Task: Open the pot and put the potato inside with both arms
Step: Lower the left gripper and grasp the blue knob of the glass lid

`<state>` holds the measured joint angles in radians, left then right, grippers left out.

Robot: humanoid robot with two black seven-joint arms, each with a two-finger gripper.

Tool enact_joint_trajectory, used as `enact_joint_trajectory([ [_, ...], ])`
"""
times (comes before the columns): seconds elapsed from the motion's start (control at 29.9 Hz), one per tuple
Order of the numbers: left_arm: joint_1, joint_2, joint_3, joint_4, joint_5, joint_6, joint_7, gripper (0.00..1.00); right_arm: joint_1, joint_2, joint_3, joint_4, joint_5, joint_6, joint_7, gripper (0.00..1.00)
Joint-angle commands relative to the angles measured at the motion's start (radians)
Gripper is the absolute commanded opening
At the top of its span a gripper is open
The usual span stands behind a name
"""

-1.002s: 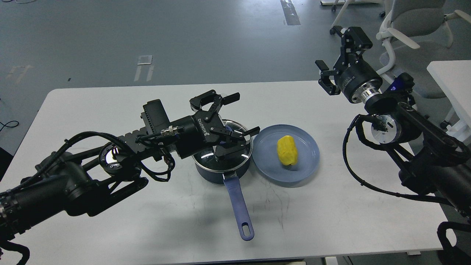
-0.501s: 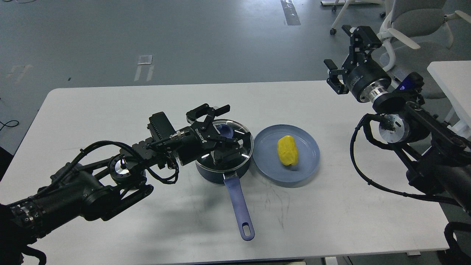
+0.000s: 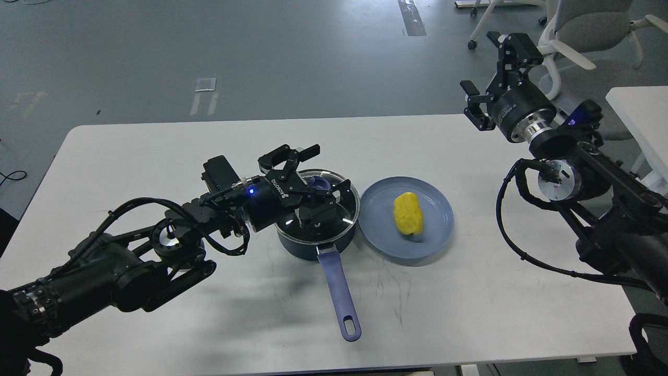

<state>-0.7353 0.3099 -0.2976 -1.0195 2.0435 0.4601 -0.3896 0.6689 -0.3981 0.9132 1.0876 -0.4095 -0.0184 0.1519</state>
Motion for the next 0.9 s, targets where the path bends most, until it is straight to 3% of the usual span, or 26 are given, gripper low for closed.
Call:
enact_joint_trajectory([
  [0.0, -0.001, -0.002, 0.000, 0.006, 0.000, 0.000, 0.000, 0.97, 0.003, 0.007, 0.000, -0.002, 0.000, 0.000, -0.002, 1.00],
  [0.87, 0.002, 0.000, 0.026, 0.007, 0.004, 0.000, 0.002, 0.97, 0.000, 0.007, -0.005, -0.002, 0.000, 0.000, -0.002, 1.00],
])
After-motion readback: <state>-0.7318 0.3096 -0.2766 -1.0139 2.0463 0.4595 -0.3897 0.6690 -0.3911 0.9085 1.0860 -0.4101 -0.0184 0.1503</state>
